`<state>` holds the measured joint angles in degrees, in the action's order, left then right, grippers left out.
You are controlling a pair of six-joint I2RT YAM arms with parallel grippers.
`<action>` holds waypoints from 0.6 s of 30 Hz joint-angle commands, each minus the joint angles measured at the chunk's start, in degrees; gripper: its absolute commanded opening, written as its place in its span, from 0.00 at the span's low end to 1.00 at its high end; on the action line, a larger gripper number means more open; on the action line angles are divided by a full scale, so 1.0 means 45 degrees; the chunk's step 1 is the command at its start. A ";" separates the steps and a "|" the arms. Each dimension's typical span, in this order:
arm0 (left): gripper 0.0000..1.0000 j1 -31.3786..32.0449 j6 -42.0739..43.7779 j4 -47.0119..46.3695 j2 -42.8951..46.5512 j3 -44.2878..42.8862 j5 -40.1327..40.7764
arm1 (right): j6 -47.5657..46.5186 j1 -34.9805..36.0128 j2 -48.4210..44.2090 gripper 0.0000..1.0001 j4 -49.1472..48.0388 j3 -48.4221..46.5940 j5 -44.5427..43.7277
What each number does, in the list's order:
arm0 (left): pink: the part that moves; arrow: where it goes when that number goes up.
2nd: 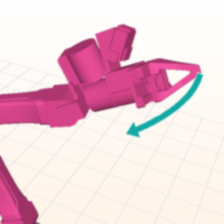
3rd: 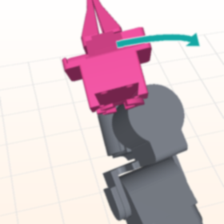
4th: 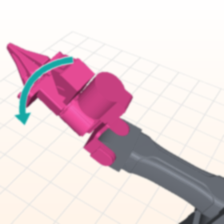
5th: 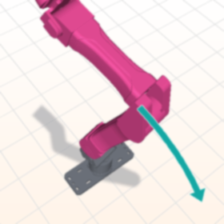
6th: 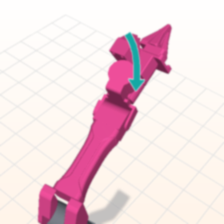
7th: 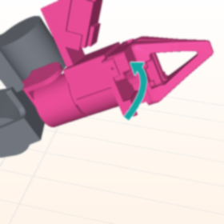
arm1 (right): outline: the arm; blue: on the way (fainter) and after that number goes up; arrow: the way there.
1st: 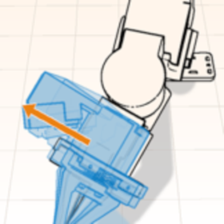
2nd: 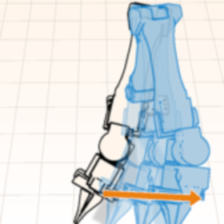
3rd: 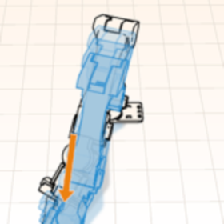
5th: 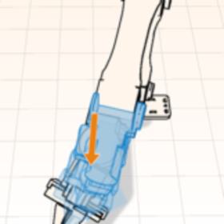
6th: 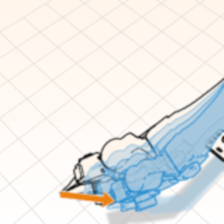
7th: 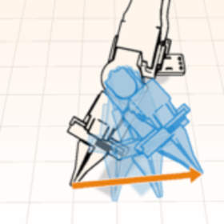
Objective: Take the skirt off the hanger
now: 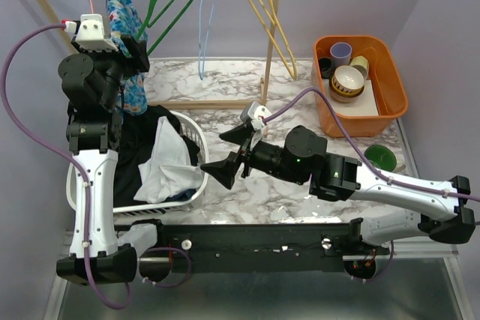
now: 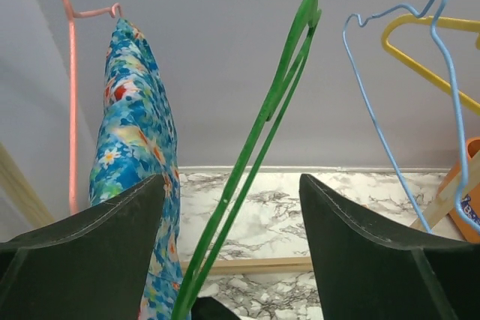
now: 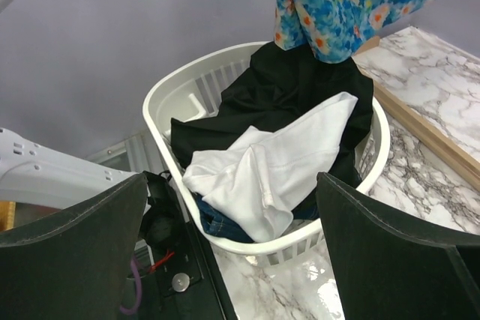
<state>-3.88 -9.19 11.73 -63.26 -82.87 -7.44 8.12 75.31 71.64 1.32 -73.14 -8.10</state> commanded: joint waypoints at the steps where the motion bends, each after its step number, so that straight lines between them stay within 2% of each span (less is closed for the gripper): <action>1: 0.85 0.0061 0.0499 0.1296 0.0660 -0.0568 0.0987 | 0.0031 0.0062 -0.0372 1.00 -0.0392 0.0161 -0.0017; 3: 0.85 0.0061 0.0461 0.1825 0.0661 -0.1113 0.1592 | 0.0012 0.0062 -0.0372 1.00 -0.0333 0.0102 0.0080; 7: 0.85 0.0061 0.0460 0.3444 0.0368 -0.2382 0.4536 | 0.0109 0.0062 -0.0508 1.00 -0.0352 0.0219 0.0198; 13: 0.84 -0.0094 0.0343 0.4774 -0.0471 -0.3946 0.5832 | 0.0188 0.0062 -0.0899 1.00 -0.0333 0.0434 0.0179; 18: 0.82 -0.0778 0.0226 0.6357 -0.2189 -0.5411 0.6088 | 0.0324 0.0042 -0.1153 1.00 -0.0333 0.0570 0.0334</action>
<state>-5.28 -7.94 30.81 -66.87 -103.09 15.31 8.45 75.31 68.25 0.95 -71.68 -8.03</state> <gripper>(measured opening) 0.831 0.998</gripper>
